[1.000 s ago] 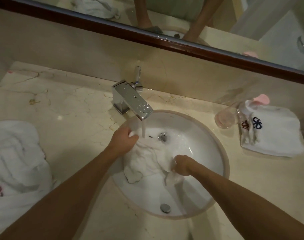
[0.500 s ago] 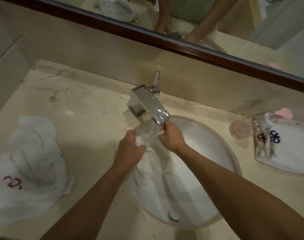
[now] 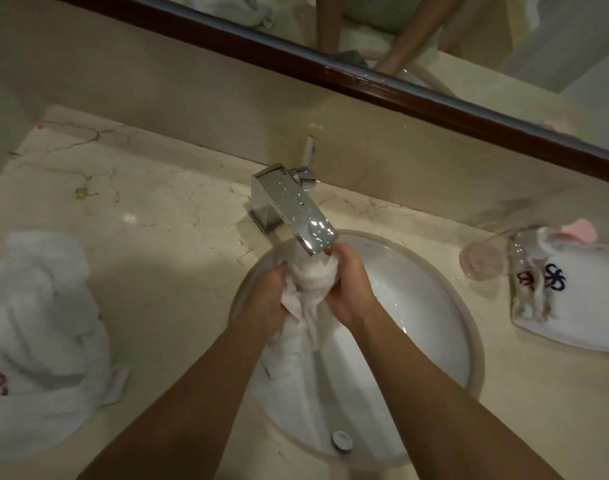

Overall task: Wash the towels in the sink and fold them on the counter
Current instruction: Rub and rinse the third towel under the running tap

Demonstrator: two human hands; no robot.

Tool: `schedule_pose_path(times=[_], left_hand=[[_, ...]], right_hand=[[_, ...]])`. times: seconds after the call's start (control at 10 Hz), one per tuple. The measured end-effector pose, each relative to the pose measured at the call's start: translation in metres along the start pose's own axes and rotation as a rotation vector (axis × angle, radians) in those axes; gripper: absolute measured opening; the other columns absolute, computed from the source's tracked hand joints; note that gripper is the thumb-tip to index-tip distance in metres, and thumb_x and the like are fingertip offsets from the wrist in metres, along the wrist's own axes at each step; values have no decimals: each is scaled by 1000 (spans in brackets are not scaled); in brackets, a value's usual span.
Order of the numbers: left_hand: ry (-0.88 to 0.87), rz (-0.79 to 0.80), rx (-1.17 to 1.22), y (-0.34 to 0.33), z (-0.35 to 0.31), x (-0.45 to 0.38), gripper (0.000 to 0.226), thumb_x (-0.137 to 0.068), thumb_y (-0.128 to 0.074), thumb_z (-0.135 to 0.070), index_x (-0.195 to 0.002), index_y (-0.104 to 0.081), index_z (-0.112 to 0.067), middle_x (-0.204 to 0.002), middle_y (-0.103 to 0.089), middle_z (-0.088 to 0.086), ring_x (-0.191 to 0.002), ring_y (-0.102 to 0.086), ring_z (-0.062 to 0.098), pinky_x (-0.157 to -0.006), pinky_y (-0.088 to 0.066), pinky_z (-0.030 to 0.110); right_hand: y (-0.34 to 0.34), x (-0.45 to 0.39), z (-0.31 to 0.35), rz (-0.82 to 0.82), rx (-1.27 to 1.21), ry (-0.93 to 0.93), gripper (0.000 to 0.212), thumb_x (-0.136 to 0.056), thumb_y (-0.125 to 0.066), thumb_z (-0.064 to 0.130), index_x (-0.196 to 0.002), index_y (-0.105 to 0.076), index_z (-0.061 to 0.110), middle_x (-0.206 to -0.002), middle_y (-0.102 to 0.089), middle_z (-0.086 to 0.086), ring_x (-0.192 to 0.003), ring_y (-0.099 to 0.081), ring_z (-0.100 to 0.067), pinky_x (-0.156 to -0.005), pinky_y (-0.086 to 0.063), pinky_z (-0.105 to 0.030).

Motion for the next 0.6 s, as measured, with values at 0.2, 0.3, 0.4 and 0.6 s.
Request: schedule_pose_path(times=[0.2,0.3,0.4,0.6], left_hand=[[-289,49,-260,-63,-26,20,10,-85,-70,-25,-77,-69,-19,-74,-71,-3,-74,-68,14,-73,-52,27],[-360,-23,-317,-51,-29,28,14,-92,-61,-23,-80,-66,-17,-76,-67,-3,-74,-63,14,-64,-48,17],[-293,4,-134,-17,-23,24,33,-89,-51,-32,-85,-72,-7,-85,-70,12,-75,-63,24,-63,-49,27],[155,-115,147,38,48,7,21,-95,-59,-21,-88,-69,-4,-77,-70,10,-59,-67,20,-56,-53,29]], right_hand=[[27,-4,-32,-147,89,-125,27,-102,-49,39,-109,-62,17,-103,-65,-5,-97,-61,-21,-87,-50,-36],[12,-8,-30,-152,-119,-176,31,-96,-56,27,-115,-65,4,-109,-68,-13,-106,-64,-27,-99,-49,-38],[20,-15,-23,-237,-148,-140,14,-91,-60,7,-100,-64,-3,-93,-67,-20,-85,-66,-32,-84,-56,-43],[55,11,-62,-173,-403,-247,39,-95,-52,40,-83,-67,6,-89,-66,-13,-89,-63,-30,-88,-48,-38]])
Point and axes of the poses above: each hand's wrist, its own x-axis away from the middle knuckle, its own y-axis out of the back of the hand, z = x × y, the point moved 6 cm from there along -x, towards the middle knuckle
